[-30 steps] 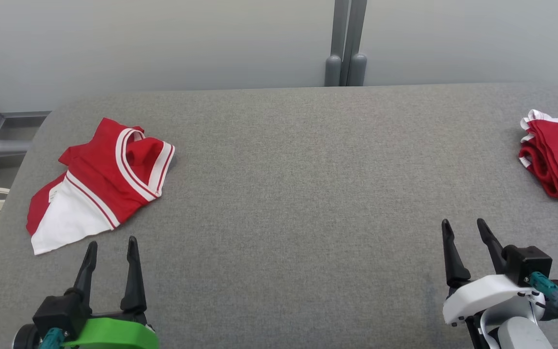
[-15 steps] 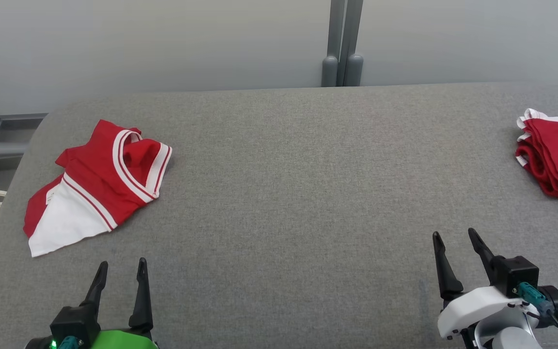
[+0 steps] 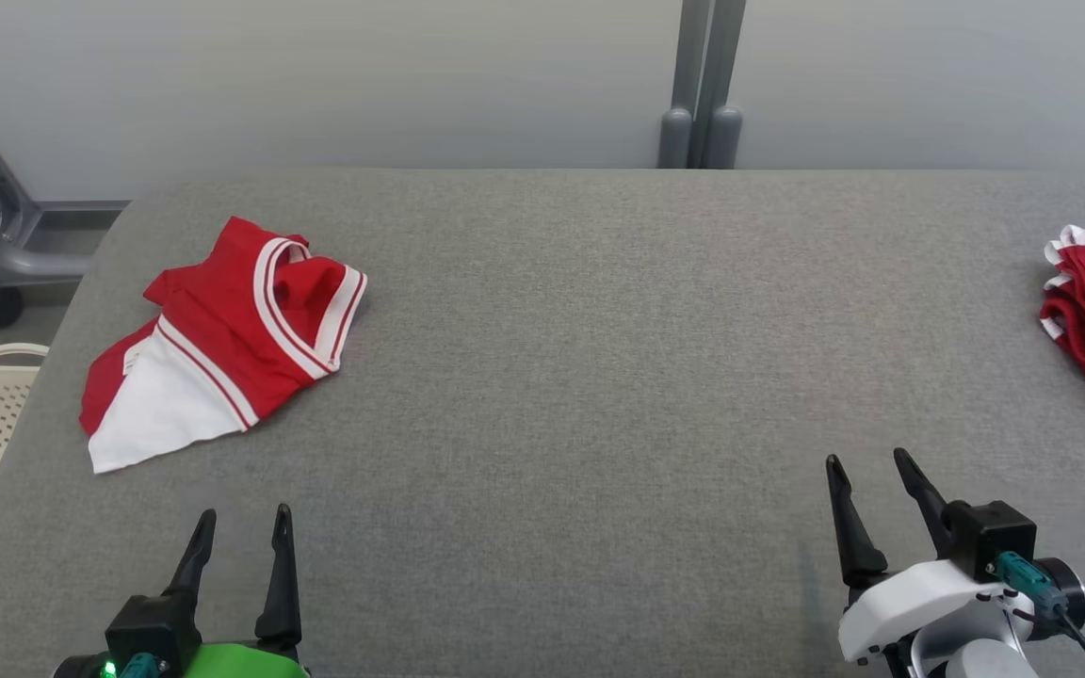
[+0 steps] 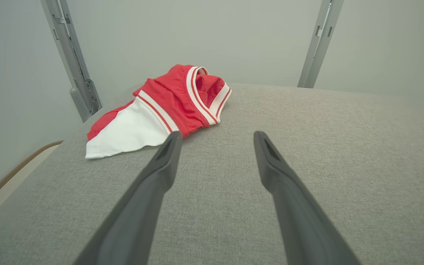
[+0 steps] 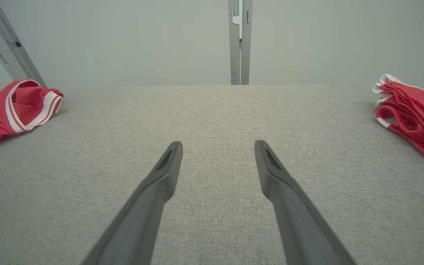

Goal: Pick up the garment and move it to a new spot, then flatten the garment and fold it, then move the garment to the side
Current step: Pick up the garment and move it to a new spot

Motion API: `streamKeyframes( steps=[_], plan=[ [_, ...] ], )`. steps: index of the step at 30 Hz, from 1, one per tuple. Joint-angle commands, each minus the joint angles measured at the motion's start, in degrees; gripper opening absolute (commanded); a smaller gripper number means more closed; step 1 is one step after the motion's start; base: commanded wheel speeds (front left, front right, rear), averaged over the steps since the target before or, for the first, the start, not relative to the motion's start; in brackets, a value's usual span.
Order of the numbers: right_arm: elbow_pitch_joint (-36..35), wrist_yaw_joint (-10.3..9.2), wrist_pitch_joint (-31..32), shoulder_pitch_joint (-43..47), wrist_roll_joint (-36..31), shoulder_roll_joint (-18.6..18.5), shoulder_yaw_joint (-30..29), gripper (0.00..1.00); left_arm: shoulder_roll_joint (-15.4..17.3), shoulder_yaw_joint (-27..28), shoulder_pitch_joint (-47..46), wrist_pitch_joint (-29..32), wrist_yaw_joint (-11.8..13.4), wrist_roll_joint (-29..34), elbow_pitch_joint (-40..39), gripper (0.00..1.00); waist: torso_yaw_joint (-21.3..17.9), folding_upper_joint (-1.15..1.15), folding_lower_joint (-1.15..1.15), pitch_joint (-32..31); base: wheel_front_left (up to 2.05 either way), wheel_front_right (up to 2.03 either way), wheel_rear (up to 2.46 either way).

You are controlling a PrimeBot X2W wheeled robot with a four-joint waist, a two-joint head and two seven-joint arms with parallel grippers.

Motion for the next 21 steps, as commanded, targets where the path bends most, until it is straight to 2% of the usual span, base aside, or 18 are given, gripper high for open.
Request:
streamKeyframes(
  steps=[1, 21],
  plan=[
    [0.0, -0.07, -0.2, 0.6, 0.2, -0.1, 0.3, 1.0, 0.0, 0.3, -0.1, -0.2, 0.0, 0.6, 0.1, 1.0, 1.7, 0.0, 0.0, 0.0, 0.0, 0.0, 0.0],
    [0.2, -0.07, -0.2, 1.1, 1.0, -0.1, 5.0, 1.0, 0.4, 0.9, 2.7, -0.2, -0.2, 1.2, -0.1, 1.0, 15.8, 0.0, 0.0, -0.9, 0.0, 0.0, 0.0]
  ],
)
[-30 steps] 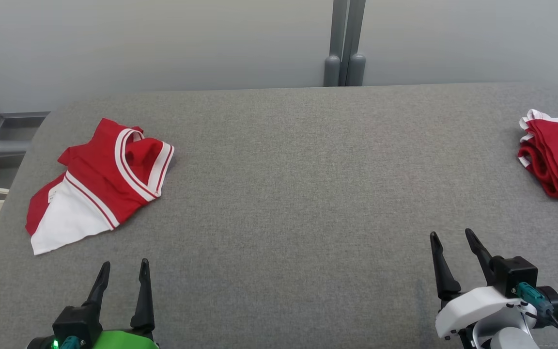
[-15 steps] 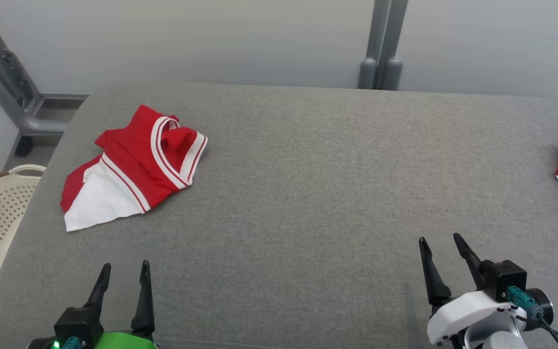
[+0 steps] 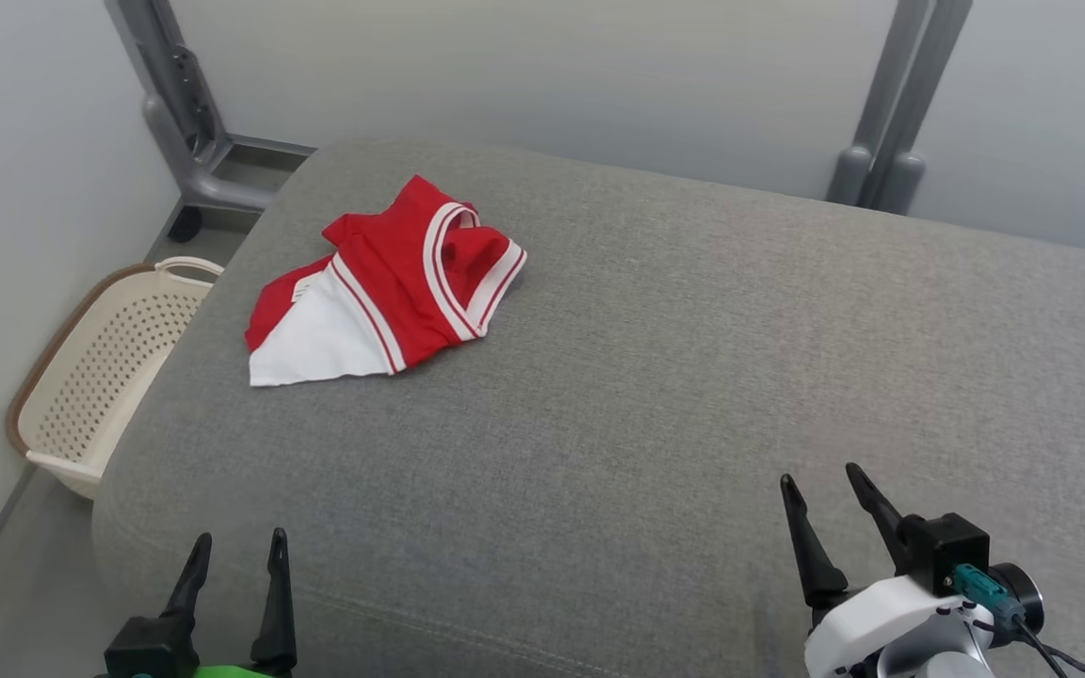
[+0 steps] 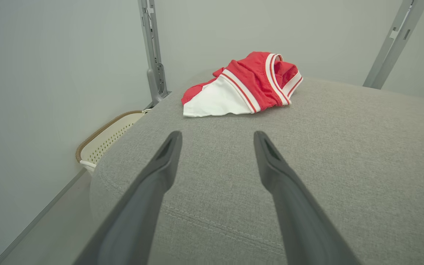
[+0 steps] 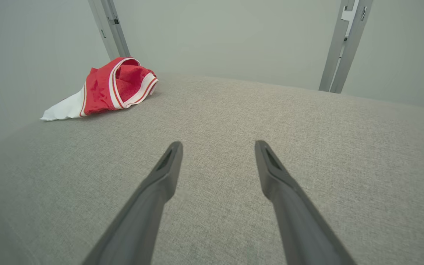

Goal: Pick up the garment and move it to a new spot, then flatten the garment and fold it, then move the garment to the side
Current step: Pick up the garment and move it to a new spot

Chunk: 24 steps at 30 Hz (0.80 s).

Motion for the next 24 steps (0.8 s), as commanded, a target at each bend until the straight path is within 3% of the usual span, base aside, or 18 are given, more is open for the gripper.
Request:
streamKeyframes(
  steps=[1, 11, 24],
  plan=[
    [0.2, -0.07, -0.2, 0.4, 0.3, -0.1, 0.5, 1.0, 0.2, 0.3, 0.9, -0.2, 0.1, 0.1, -0.2, 1.0, 3.4, 0.0, 0.0, 0.1, 0.0, 0.0, 0.0],
    [-0.5, -0.07, -0.2, -0.7, 0.1, -0.1, 2.0, 1.0, 0.4, 1.4, 0.8, -0.2, 0.2, -0.4, -1.0, 1.0, 7.4, 0.0, 0.0, 1.1, 0.0, 0.0, 0.0],
    [-1.6, -0.07, -0.2, -0.5, -0.3, -0.1, 2.3, 1.0, -0.1, 2.5, -1.6, -0.2, 0.2, -1.6, -0.1, 1.0, 7.0, 0.0, 0.0, 2.0, 0.0, 0.0, 0.0]
  ],
)
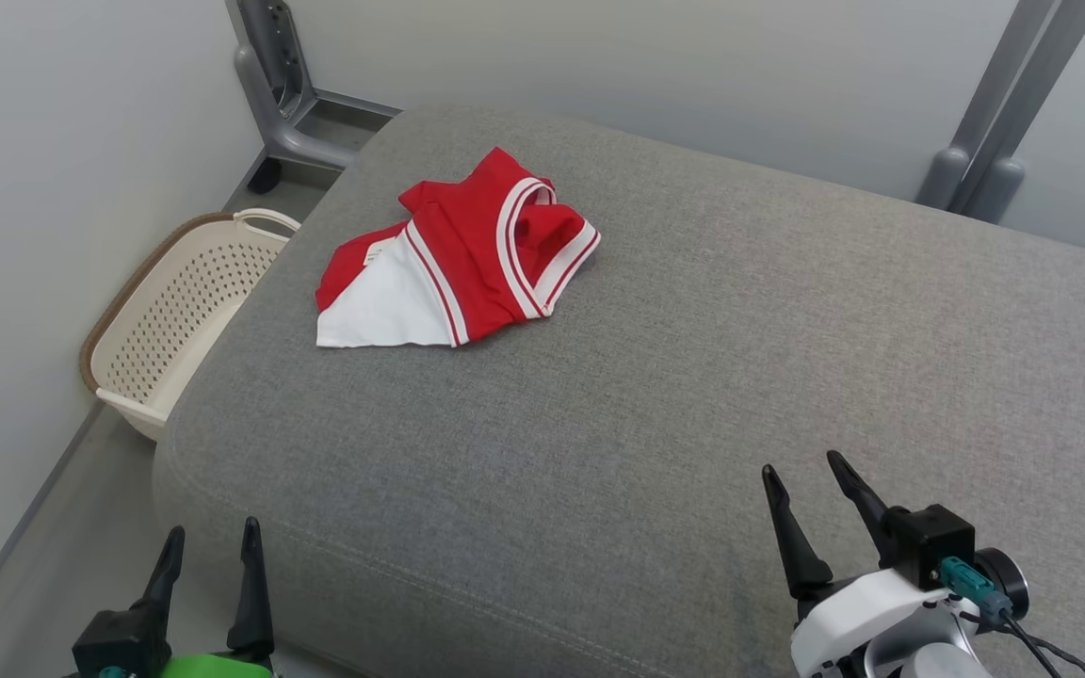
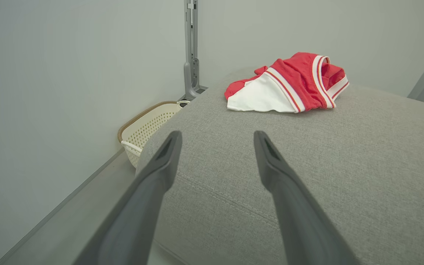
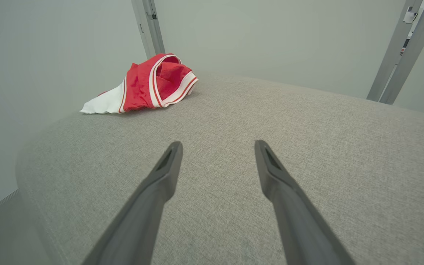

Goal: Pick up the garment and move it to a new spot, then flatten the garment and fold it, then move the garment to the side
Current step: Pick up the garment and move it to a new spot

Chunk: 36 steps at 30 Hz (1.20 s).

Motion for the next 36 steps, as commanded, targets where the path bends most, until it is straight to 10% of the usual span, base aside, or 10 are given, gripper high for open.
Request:
streamKeyframes(
  steps=[1, 36],
  plan=[
    [-0.3, -0.07, -0.2, 0.2, -0.4, -0.2, -0.3, 1.0, -0.2, 0.2, -1.8, -0.2, 0.0, -1.0, 1.1, 1.0, -0.1, 0.0, 0.0, 0.3, 0.0, 0.0, 0.0],
    [-16.2, -0.07, 9.4, -8.6, -3.6, -8.1, 9.4, 1.0, 10.4, -16.5, -60.6, 30.5, -0.7, -20.3, 36.9, 1.0, -13.5, 0.0, 0.0, 24.6, 0.0, 0.0, 0.0]
  ],
)
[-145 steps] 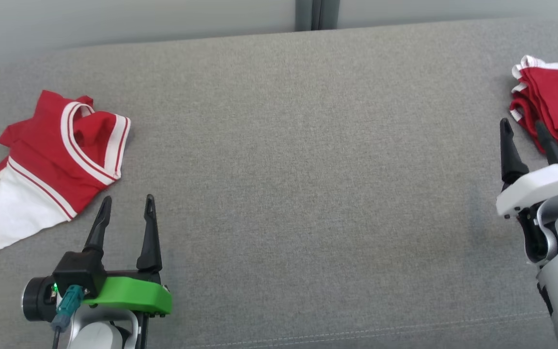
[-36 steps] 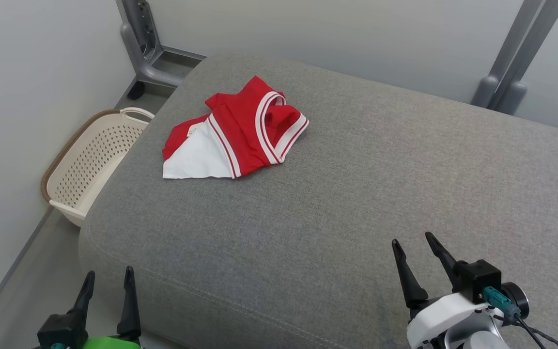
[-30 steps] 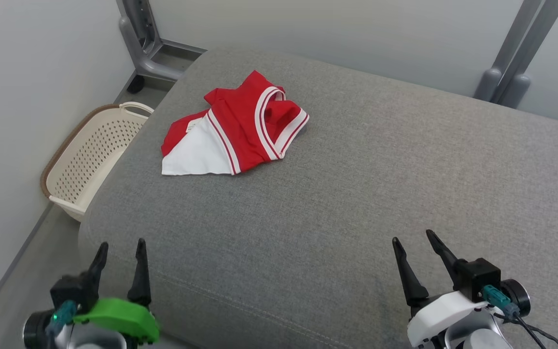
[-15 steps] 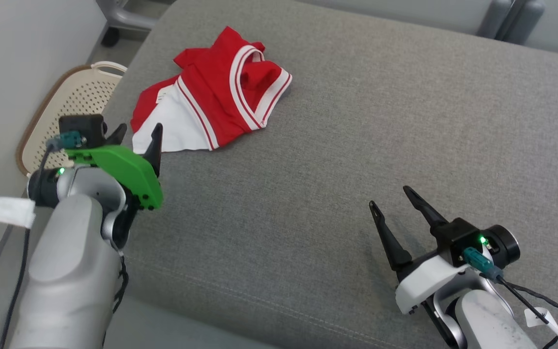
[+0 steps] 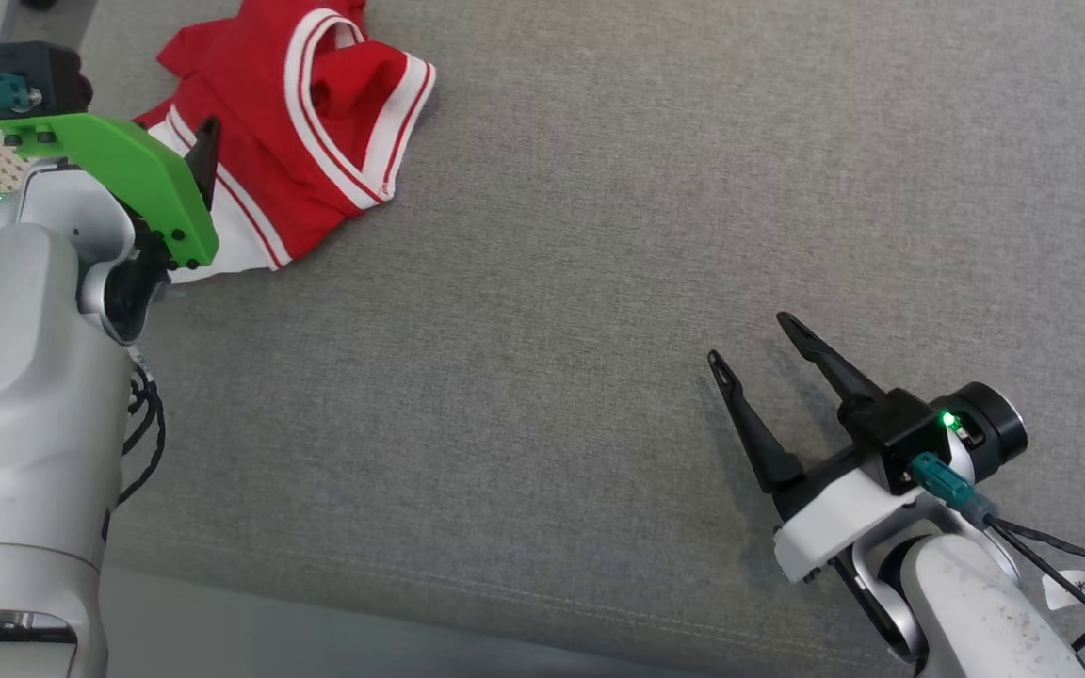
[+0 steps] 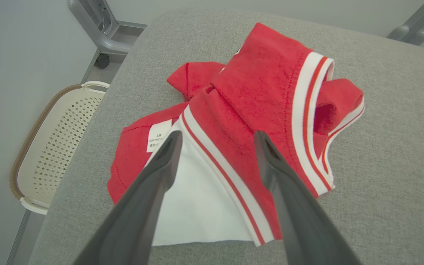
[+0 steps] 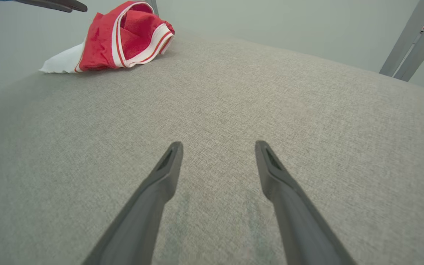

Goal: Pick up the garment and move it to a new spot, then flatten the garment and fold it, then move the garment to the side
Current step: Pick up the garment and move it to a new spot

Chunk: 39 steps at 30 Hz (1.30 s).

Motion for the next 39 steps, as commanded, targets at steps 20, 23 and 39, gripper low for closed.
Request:
streamKeyframes(
  steps=[20, 23, 39],
  plan=[
    [-0.9, -0.07, -0.1, 0.7, 0.8, -0.1, 0.5, 1.0, 1.8, -2.1, -5.0, -0.1, 3.7, 1.6, 10.5, 0.0, -6.4, 0.0, -0.01, 3.6, 0.0, 0.0, 0.0],
    [0.4, -0.07, -0.7, 0.4, 1.1, 0.4, 1.2, 1.0, 2.1, -2.4, -5.3, -1.0, 3.6, 1.9, 10.9, 0.0, -6.4, 0.0, -0.01, 1.7, 0.0, 0.0, 0.0],
    [10.9, -0.07, -5.9, 2.4, 3.9, 5.3, 2.7, 1.0, 2.2, -9.5, -9.4, -2.6, 2.4, 7.2, 5.3, 0.0, -13.0, 0.0, -0.01, -14.3, 0.0, 0.0, 0.0]
  ],
)
